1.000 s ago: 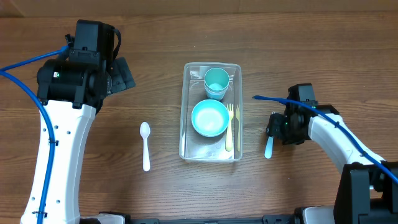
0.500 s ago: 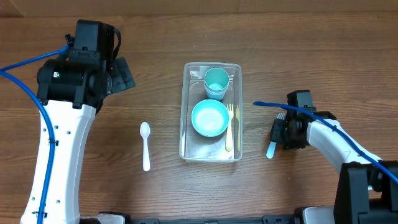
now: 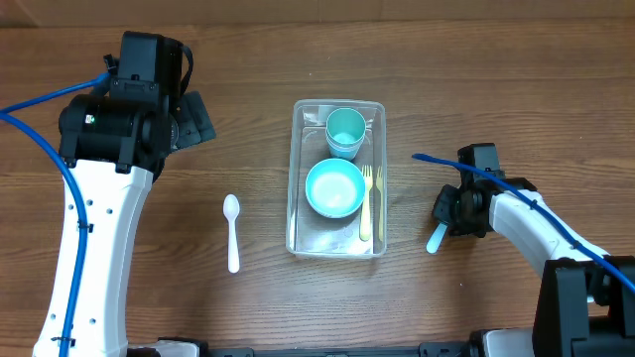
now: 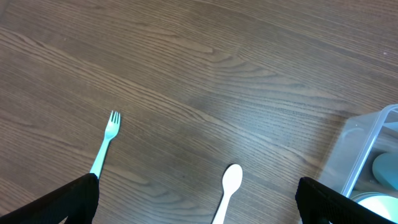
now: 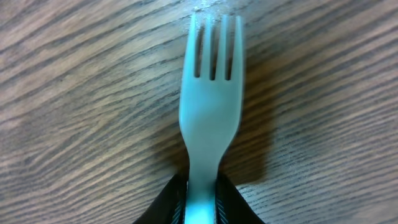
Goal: Pack container
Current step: 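Grasp the light-blue fork handle with right gripper and lift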
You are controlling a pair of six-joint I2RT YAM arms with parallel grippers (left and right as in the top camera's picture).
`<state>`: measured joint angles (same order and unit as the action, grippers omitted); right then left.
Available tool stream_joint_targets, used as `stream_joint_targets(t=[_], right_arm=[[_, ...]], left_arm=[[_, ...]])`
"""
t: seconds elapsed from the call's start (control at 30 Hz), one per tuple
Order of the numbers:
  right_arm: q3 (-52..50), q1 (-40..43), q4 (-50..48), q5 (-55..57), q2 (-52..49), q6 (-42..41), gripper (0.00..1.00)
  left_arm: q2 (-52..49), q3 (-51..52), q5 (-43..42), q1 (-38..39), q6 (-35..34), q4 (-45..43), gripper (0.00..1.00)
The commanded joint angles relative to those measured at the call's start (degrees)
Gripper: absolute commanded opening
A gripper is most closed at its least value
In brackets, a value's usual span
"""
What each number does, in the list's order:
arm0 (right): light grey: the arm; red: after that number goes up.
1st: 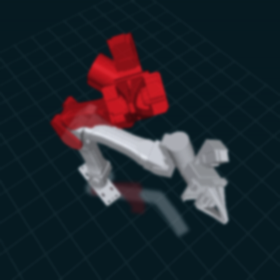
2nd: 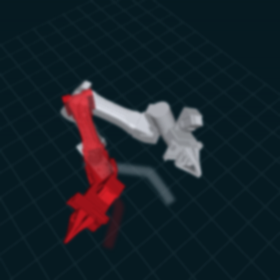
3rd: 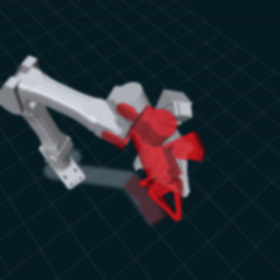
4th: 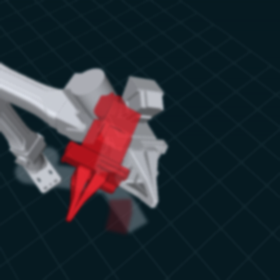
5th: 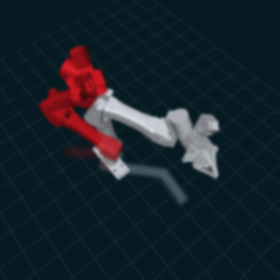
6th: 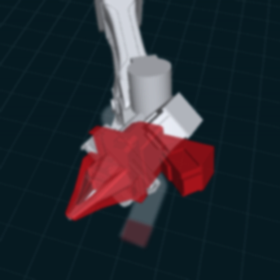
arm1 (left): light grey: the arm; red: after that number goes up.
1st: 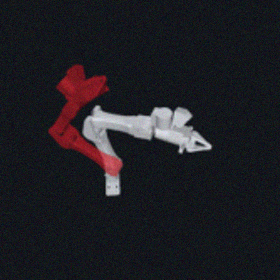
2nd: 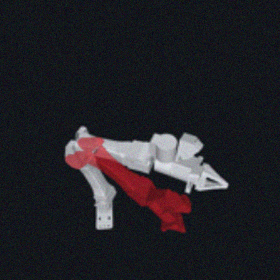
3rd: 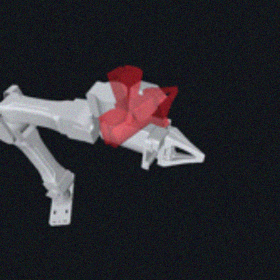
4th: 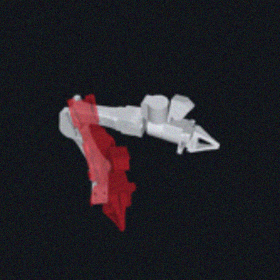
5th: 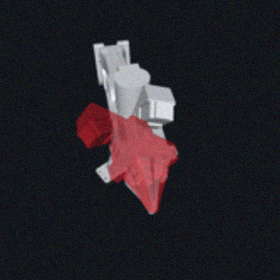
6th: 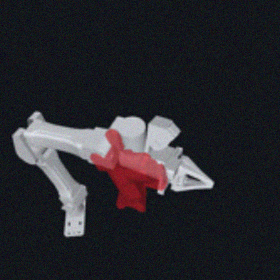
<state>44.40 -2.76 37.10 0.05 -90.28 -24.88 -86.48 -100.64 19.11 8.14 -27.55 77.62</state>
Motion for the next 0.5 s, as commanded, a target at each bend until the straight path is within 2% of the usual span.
stream_joint_targets(t=[0.0, 0.23, 0.47], right_arm=[[-0.5, -0.2, -0.1, 1.9, -0.4, -0.7, 0.12], [8.2, -0.2, 7.3, 5.0, -0.4, 0.7, 0.1], [24.7, -0.2, 19.7, 5.0, -0.4, 4.2, 0.1]], left_arm=[[0.3, -1.2, 0.5, -0.2, -1.2, -0.1, 1.0], [0.3, -1.2, 0.5, -0.2, -1.2, -0.1, 1.0], [0.3, -1.2, 0.5, -0.2, -1.2, -0.1, 1.0]])
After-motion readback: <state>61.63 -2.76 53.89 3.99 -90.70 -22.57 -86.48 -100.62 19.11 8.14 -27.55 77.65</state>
